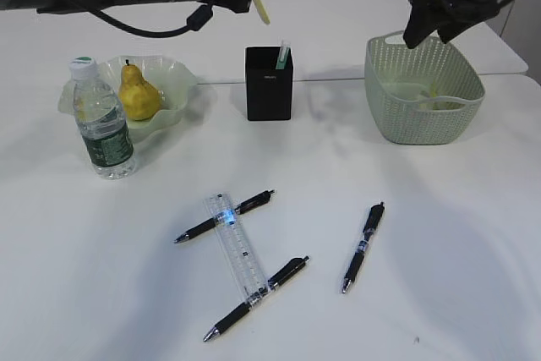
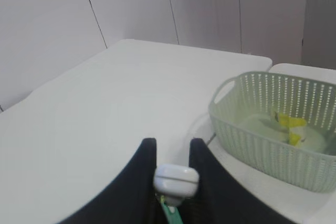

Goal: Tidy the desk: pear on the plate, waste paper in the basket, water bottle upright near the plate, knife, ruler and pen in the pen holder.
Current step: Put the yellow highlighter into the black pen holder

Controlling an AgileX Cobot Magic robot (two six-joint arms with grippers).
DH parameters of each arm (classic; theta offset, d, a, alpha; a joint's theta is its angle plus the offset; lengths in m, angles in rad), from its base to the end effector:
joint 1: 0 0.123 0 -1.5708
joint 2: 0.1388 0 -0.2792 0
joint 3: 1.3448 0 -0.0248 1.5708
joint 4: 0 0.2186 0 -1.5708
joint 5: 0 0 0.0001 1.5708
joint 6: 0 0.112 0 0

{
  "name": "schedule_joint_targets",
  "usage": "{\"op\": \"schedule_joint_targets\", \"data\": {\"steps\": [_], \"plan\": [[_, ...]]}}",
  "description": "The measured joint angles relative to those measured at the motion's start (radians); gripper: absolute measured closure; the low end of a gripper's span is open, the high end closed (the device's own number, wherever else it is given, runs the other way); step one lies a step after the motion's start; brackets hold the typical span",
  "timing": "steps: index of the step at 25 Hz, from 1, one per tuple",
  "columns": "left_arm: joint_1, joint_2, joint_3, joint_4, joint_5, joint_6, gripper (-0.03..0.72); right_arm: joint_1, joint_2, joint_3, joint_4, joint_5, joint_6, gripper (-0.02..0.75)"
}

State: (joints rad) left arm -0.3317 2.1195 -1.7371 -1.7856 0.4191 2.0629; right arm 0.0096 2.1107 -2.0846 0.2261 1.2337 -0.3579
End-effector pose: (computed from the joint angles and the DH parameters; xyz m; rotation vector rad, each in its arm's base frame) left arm 0.4527 -0.2031 0.2785 0.7911 1.5868 -0.4151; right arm 0.4349 0.0279 0.2778 -0.4517 2.6663 0.2110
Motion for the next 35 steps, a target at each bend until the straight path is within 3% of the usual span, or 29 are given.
{"op": "schedule_joint_targets", "data": {"steps": [35], "plan": [[0.000, 0.112, -0.030, -0.004, -0.048, -0.015, 0.570, 0.000, 0.000, 0.000, -0.053, 0.009, 0.042, 0.246]]}}
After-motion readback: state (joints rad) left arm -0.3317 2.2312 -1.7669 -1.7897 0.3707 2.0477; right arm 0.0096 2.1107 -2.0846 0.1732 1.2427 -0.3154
